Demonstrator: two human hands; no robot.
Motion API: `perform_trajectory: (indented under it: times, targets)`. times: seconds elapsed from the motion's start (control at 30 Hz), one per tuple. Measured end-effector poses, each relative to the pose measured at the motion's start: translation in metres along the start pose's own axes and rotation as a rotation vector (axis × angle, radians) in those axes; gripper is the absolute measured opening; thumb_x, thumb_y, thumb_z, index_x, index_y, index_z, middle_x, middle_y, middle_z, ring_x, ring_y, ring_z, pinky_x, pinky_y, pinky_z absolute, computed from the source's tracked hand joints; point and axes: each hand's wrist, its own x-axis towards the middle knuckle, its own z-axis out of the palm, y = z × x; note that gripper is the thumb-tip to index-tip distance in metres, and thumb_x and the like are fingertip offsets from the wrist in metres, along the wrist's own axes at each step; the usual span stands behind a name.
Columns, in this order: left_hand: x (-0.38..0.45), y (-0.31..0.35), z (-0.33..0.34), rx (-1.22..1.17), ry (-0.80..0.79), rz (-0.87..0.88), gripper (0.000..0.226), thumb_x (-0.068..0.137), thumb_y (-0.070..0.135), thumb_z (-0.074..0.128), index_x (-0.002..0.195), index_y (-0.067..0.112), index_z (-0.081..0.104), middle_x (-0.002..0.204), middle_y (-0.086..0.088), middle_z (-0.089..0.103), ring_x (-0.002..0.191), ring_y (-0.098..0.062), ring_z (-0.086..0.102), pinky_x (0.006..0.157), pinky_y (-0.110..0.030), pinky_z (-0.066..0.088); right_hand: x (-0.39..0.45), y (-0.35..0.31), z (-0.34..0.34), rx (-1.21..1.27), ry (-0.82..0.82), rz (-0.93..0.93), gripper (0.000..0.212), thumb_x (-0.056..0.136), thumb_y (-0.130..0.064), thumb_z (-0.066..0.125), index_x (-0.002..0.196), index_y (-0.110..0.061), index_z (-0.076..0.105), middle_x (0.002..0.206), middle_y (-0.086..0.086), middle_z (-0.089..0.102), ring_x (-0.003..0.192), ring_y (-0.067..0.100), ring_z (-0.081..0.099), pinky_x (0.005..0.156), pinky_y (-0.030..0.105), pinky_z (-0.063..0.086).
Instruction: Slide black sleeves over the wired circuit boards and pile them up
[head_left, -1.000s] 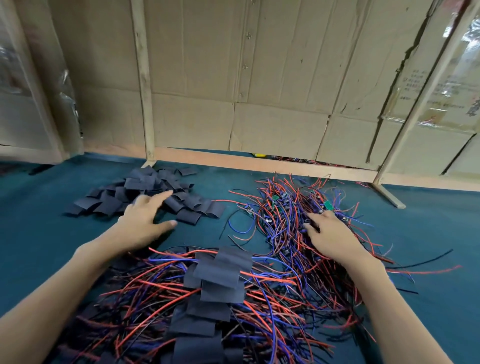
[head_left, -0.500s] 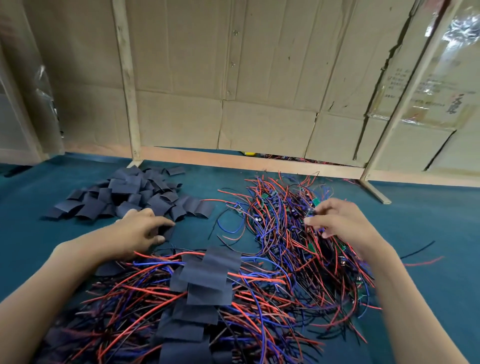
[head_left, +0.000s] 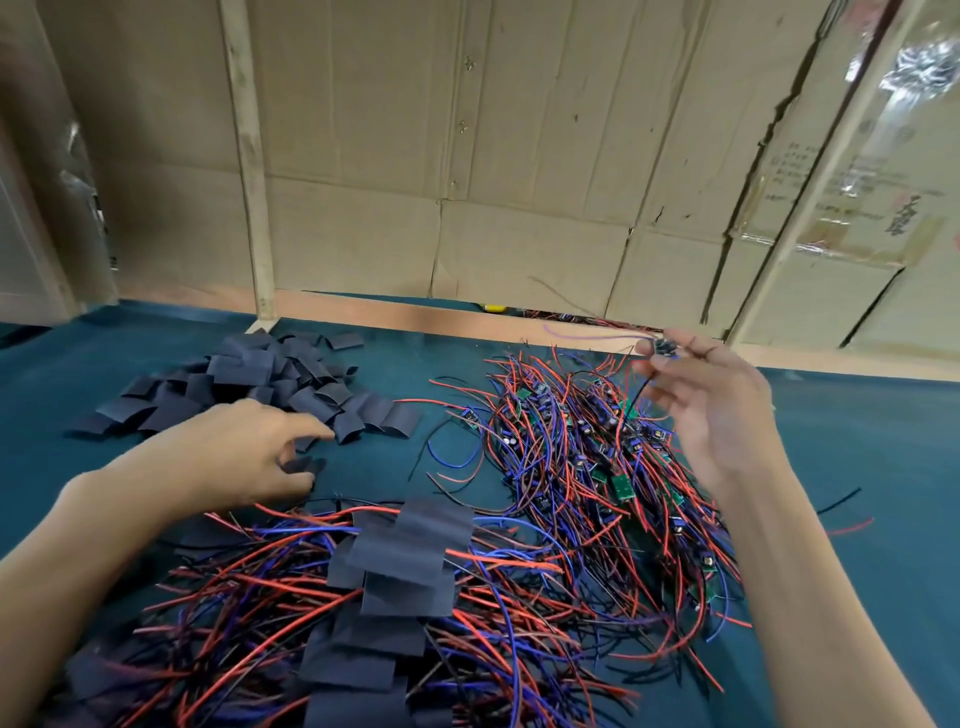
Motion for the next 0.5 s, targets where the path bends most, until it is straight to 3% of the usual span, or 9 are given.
perform_trajectory:
  times: [0.1, 0.2, 0.33, 0.5]
  targets:
    - [-0.007, -0.001, -0.016, -0.216, 0.152, -0.078, 0.052, 0.08, 0.048, 0.071, 0.129, 0.048, 0.055, 0.088, 0.025, 0.064, 0.081, 0.007, 0.057, 0.076, -0.02, 0.041, -0.003, -0.014, 0.009, 0.072, 0.013, -0.1, 0.028, 0.085, 0.012, 0.057, 0.106, -0.006, 0.062, 0.098, 0.018, 0.062, 0.093, 0.026, 0.071, 0.078, 0.027, 0.049]
    - [-0.017, 0.005, -0.035, -0.491, 0.369, -0.124, 0.048, 0.073, 0.038, 0.08, 0.116, 0.05, 0.063, 0.085, 0.027, 0.067, 0.083, 0.018, 0.058, 0.085, -0.013, 0.04, -0.009, -0.027, 0.018, 0.201, -0.056, -0.159, 0.026, 0.085, 0.013, 0.056, 0.104, -0.005, 0.062, 0.089, 0.018, 0.057, 0.09, 0.033, 0.069, 0.088, 0.037, 0.054]
    - [-0.028, 0.025, -0.06, -0.612, 0.51, -0.056, 0.048, 0.072, 0.026, 0.082, 0.112, 0.045, 0.067, 0.088, 0.021, 0.07, 0.084, 0.015, 0.063, 0.081, 0.005, 0.039, -0.018, -0.03, 0.032, 0.185, -0.157, -0.136, 0.024, 0.088, 0.012, 0.053, 0.099, -0.007, 0.063, 0.086, 0.014, 0.067, 0.087, 0.034, 0.068, 0.093, 0.041, 0.054]
    - [-0.037, 0.049, -0.078, -0.715, 0.571, 0.04, 0.051, 0.074, 0.013, 0.081, 0.115, 0.04, 0.068, 0.097, 0.011, 0.071, 0.09, 0.009, 0.067, 0.09, -0.001, 0.042, -0.028, -0.032, 0.047, 0.377, -0.19, -0.081, 0.025, 0.083, 0.013, 0.055, 0.093, -0.009, 0.063, 0.09, 0.016, 0.069, 0.1, 0.033, 0.069, 0.103, 0.042, 0.05]
